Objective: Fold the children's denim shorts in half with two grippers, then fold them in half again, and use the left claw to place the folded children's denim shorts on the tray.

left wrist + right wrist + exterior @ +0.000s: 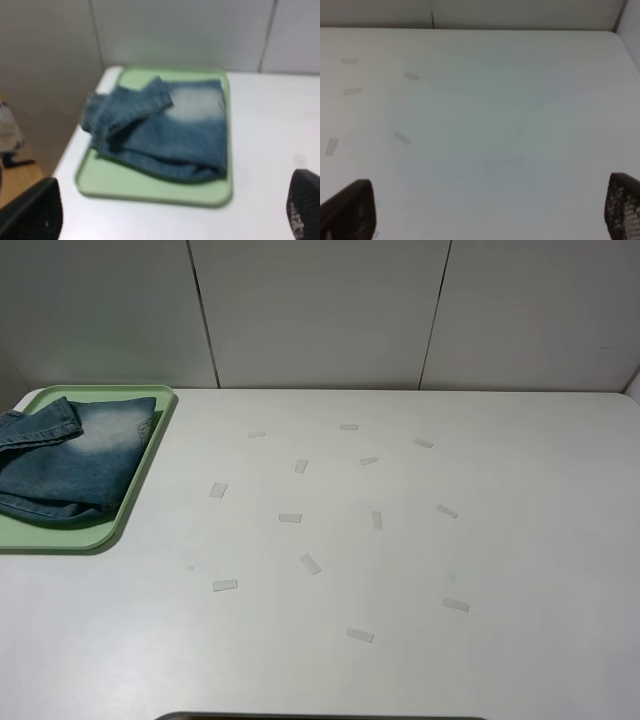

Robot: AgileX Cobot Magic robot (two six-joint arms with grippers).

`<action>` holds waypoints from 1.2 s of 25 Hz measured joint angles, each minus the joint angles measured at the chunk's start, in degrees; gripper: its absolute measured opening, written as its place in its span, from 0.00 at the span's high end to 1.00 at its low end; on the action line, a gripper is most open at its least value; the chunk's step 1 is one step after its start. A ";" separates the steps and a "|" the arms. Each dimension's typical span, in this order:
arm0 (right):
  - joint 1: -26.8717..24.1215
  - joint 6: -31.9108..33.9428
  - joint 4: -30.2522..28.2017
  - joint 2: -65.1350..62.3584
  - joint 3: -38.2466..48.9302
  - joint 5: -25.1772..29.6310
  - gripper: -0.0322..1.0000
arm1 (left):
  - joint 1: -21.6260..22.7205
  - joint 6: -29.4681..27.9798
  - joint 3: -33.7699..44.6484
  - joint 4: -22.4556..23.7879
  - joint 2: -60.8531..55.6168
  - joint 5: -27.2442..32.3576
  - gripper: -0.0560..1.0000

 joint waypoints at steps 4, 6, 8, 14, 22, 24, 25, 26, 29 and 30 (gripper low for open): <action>0.00 0.00 0.00 0.00 0.00 0.00 0.30 | -1.13 0.00 2.19 -1.51 0.00 2.32 0.11; 0.00 0.00 0.00 0.00 0.00 0.00 0.30 | -1.14 0.00 4.41 -2.46 0.00 2.78 0.11; 0.00 0.00 0.00 0.00 0.00 0.00 0.30 | -1.14 0.12 6.94 -2.85 0.00 2.34 0.11; 0.00 0.00 0.00 0.00 0.00 0.00 0.30 | -1.14 0.47 13.81 -4.94 0.05 0.94 0.11; 0.00 0.00 0.00 0.00 0.00 0.00 0.30 | -1.78 0.96 14.05 -5.61 0.05 0.10 0.11; 0.00 0.00 0.00 0.00 0.00 0.00 0.30 | -2.79 1.48 14.05 -5.96 0.05 0.08 0.11; 0.00 0.00 0.00 0.00 0.00 0.00 0.30 | -3.28 1.87 14.05 -6.40 0.05 0.08 0.11; 0.00 0.00 0.00 0.00 0.00 0.00 0.30 | -3.61 2.13 14.05 -6.69 0.05 0.08 0.11; 0.00 0.00 0.00 0.00 0.00 0.00 0.30 | -3.89 2.59 14.05 -6.80 0.05 0.04 0.11; 0.00 0.00 0.00 0.00 0.00 0.00 0.30 | -3.89 2.59 14.05 -6.80 0.05 0.04 0.11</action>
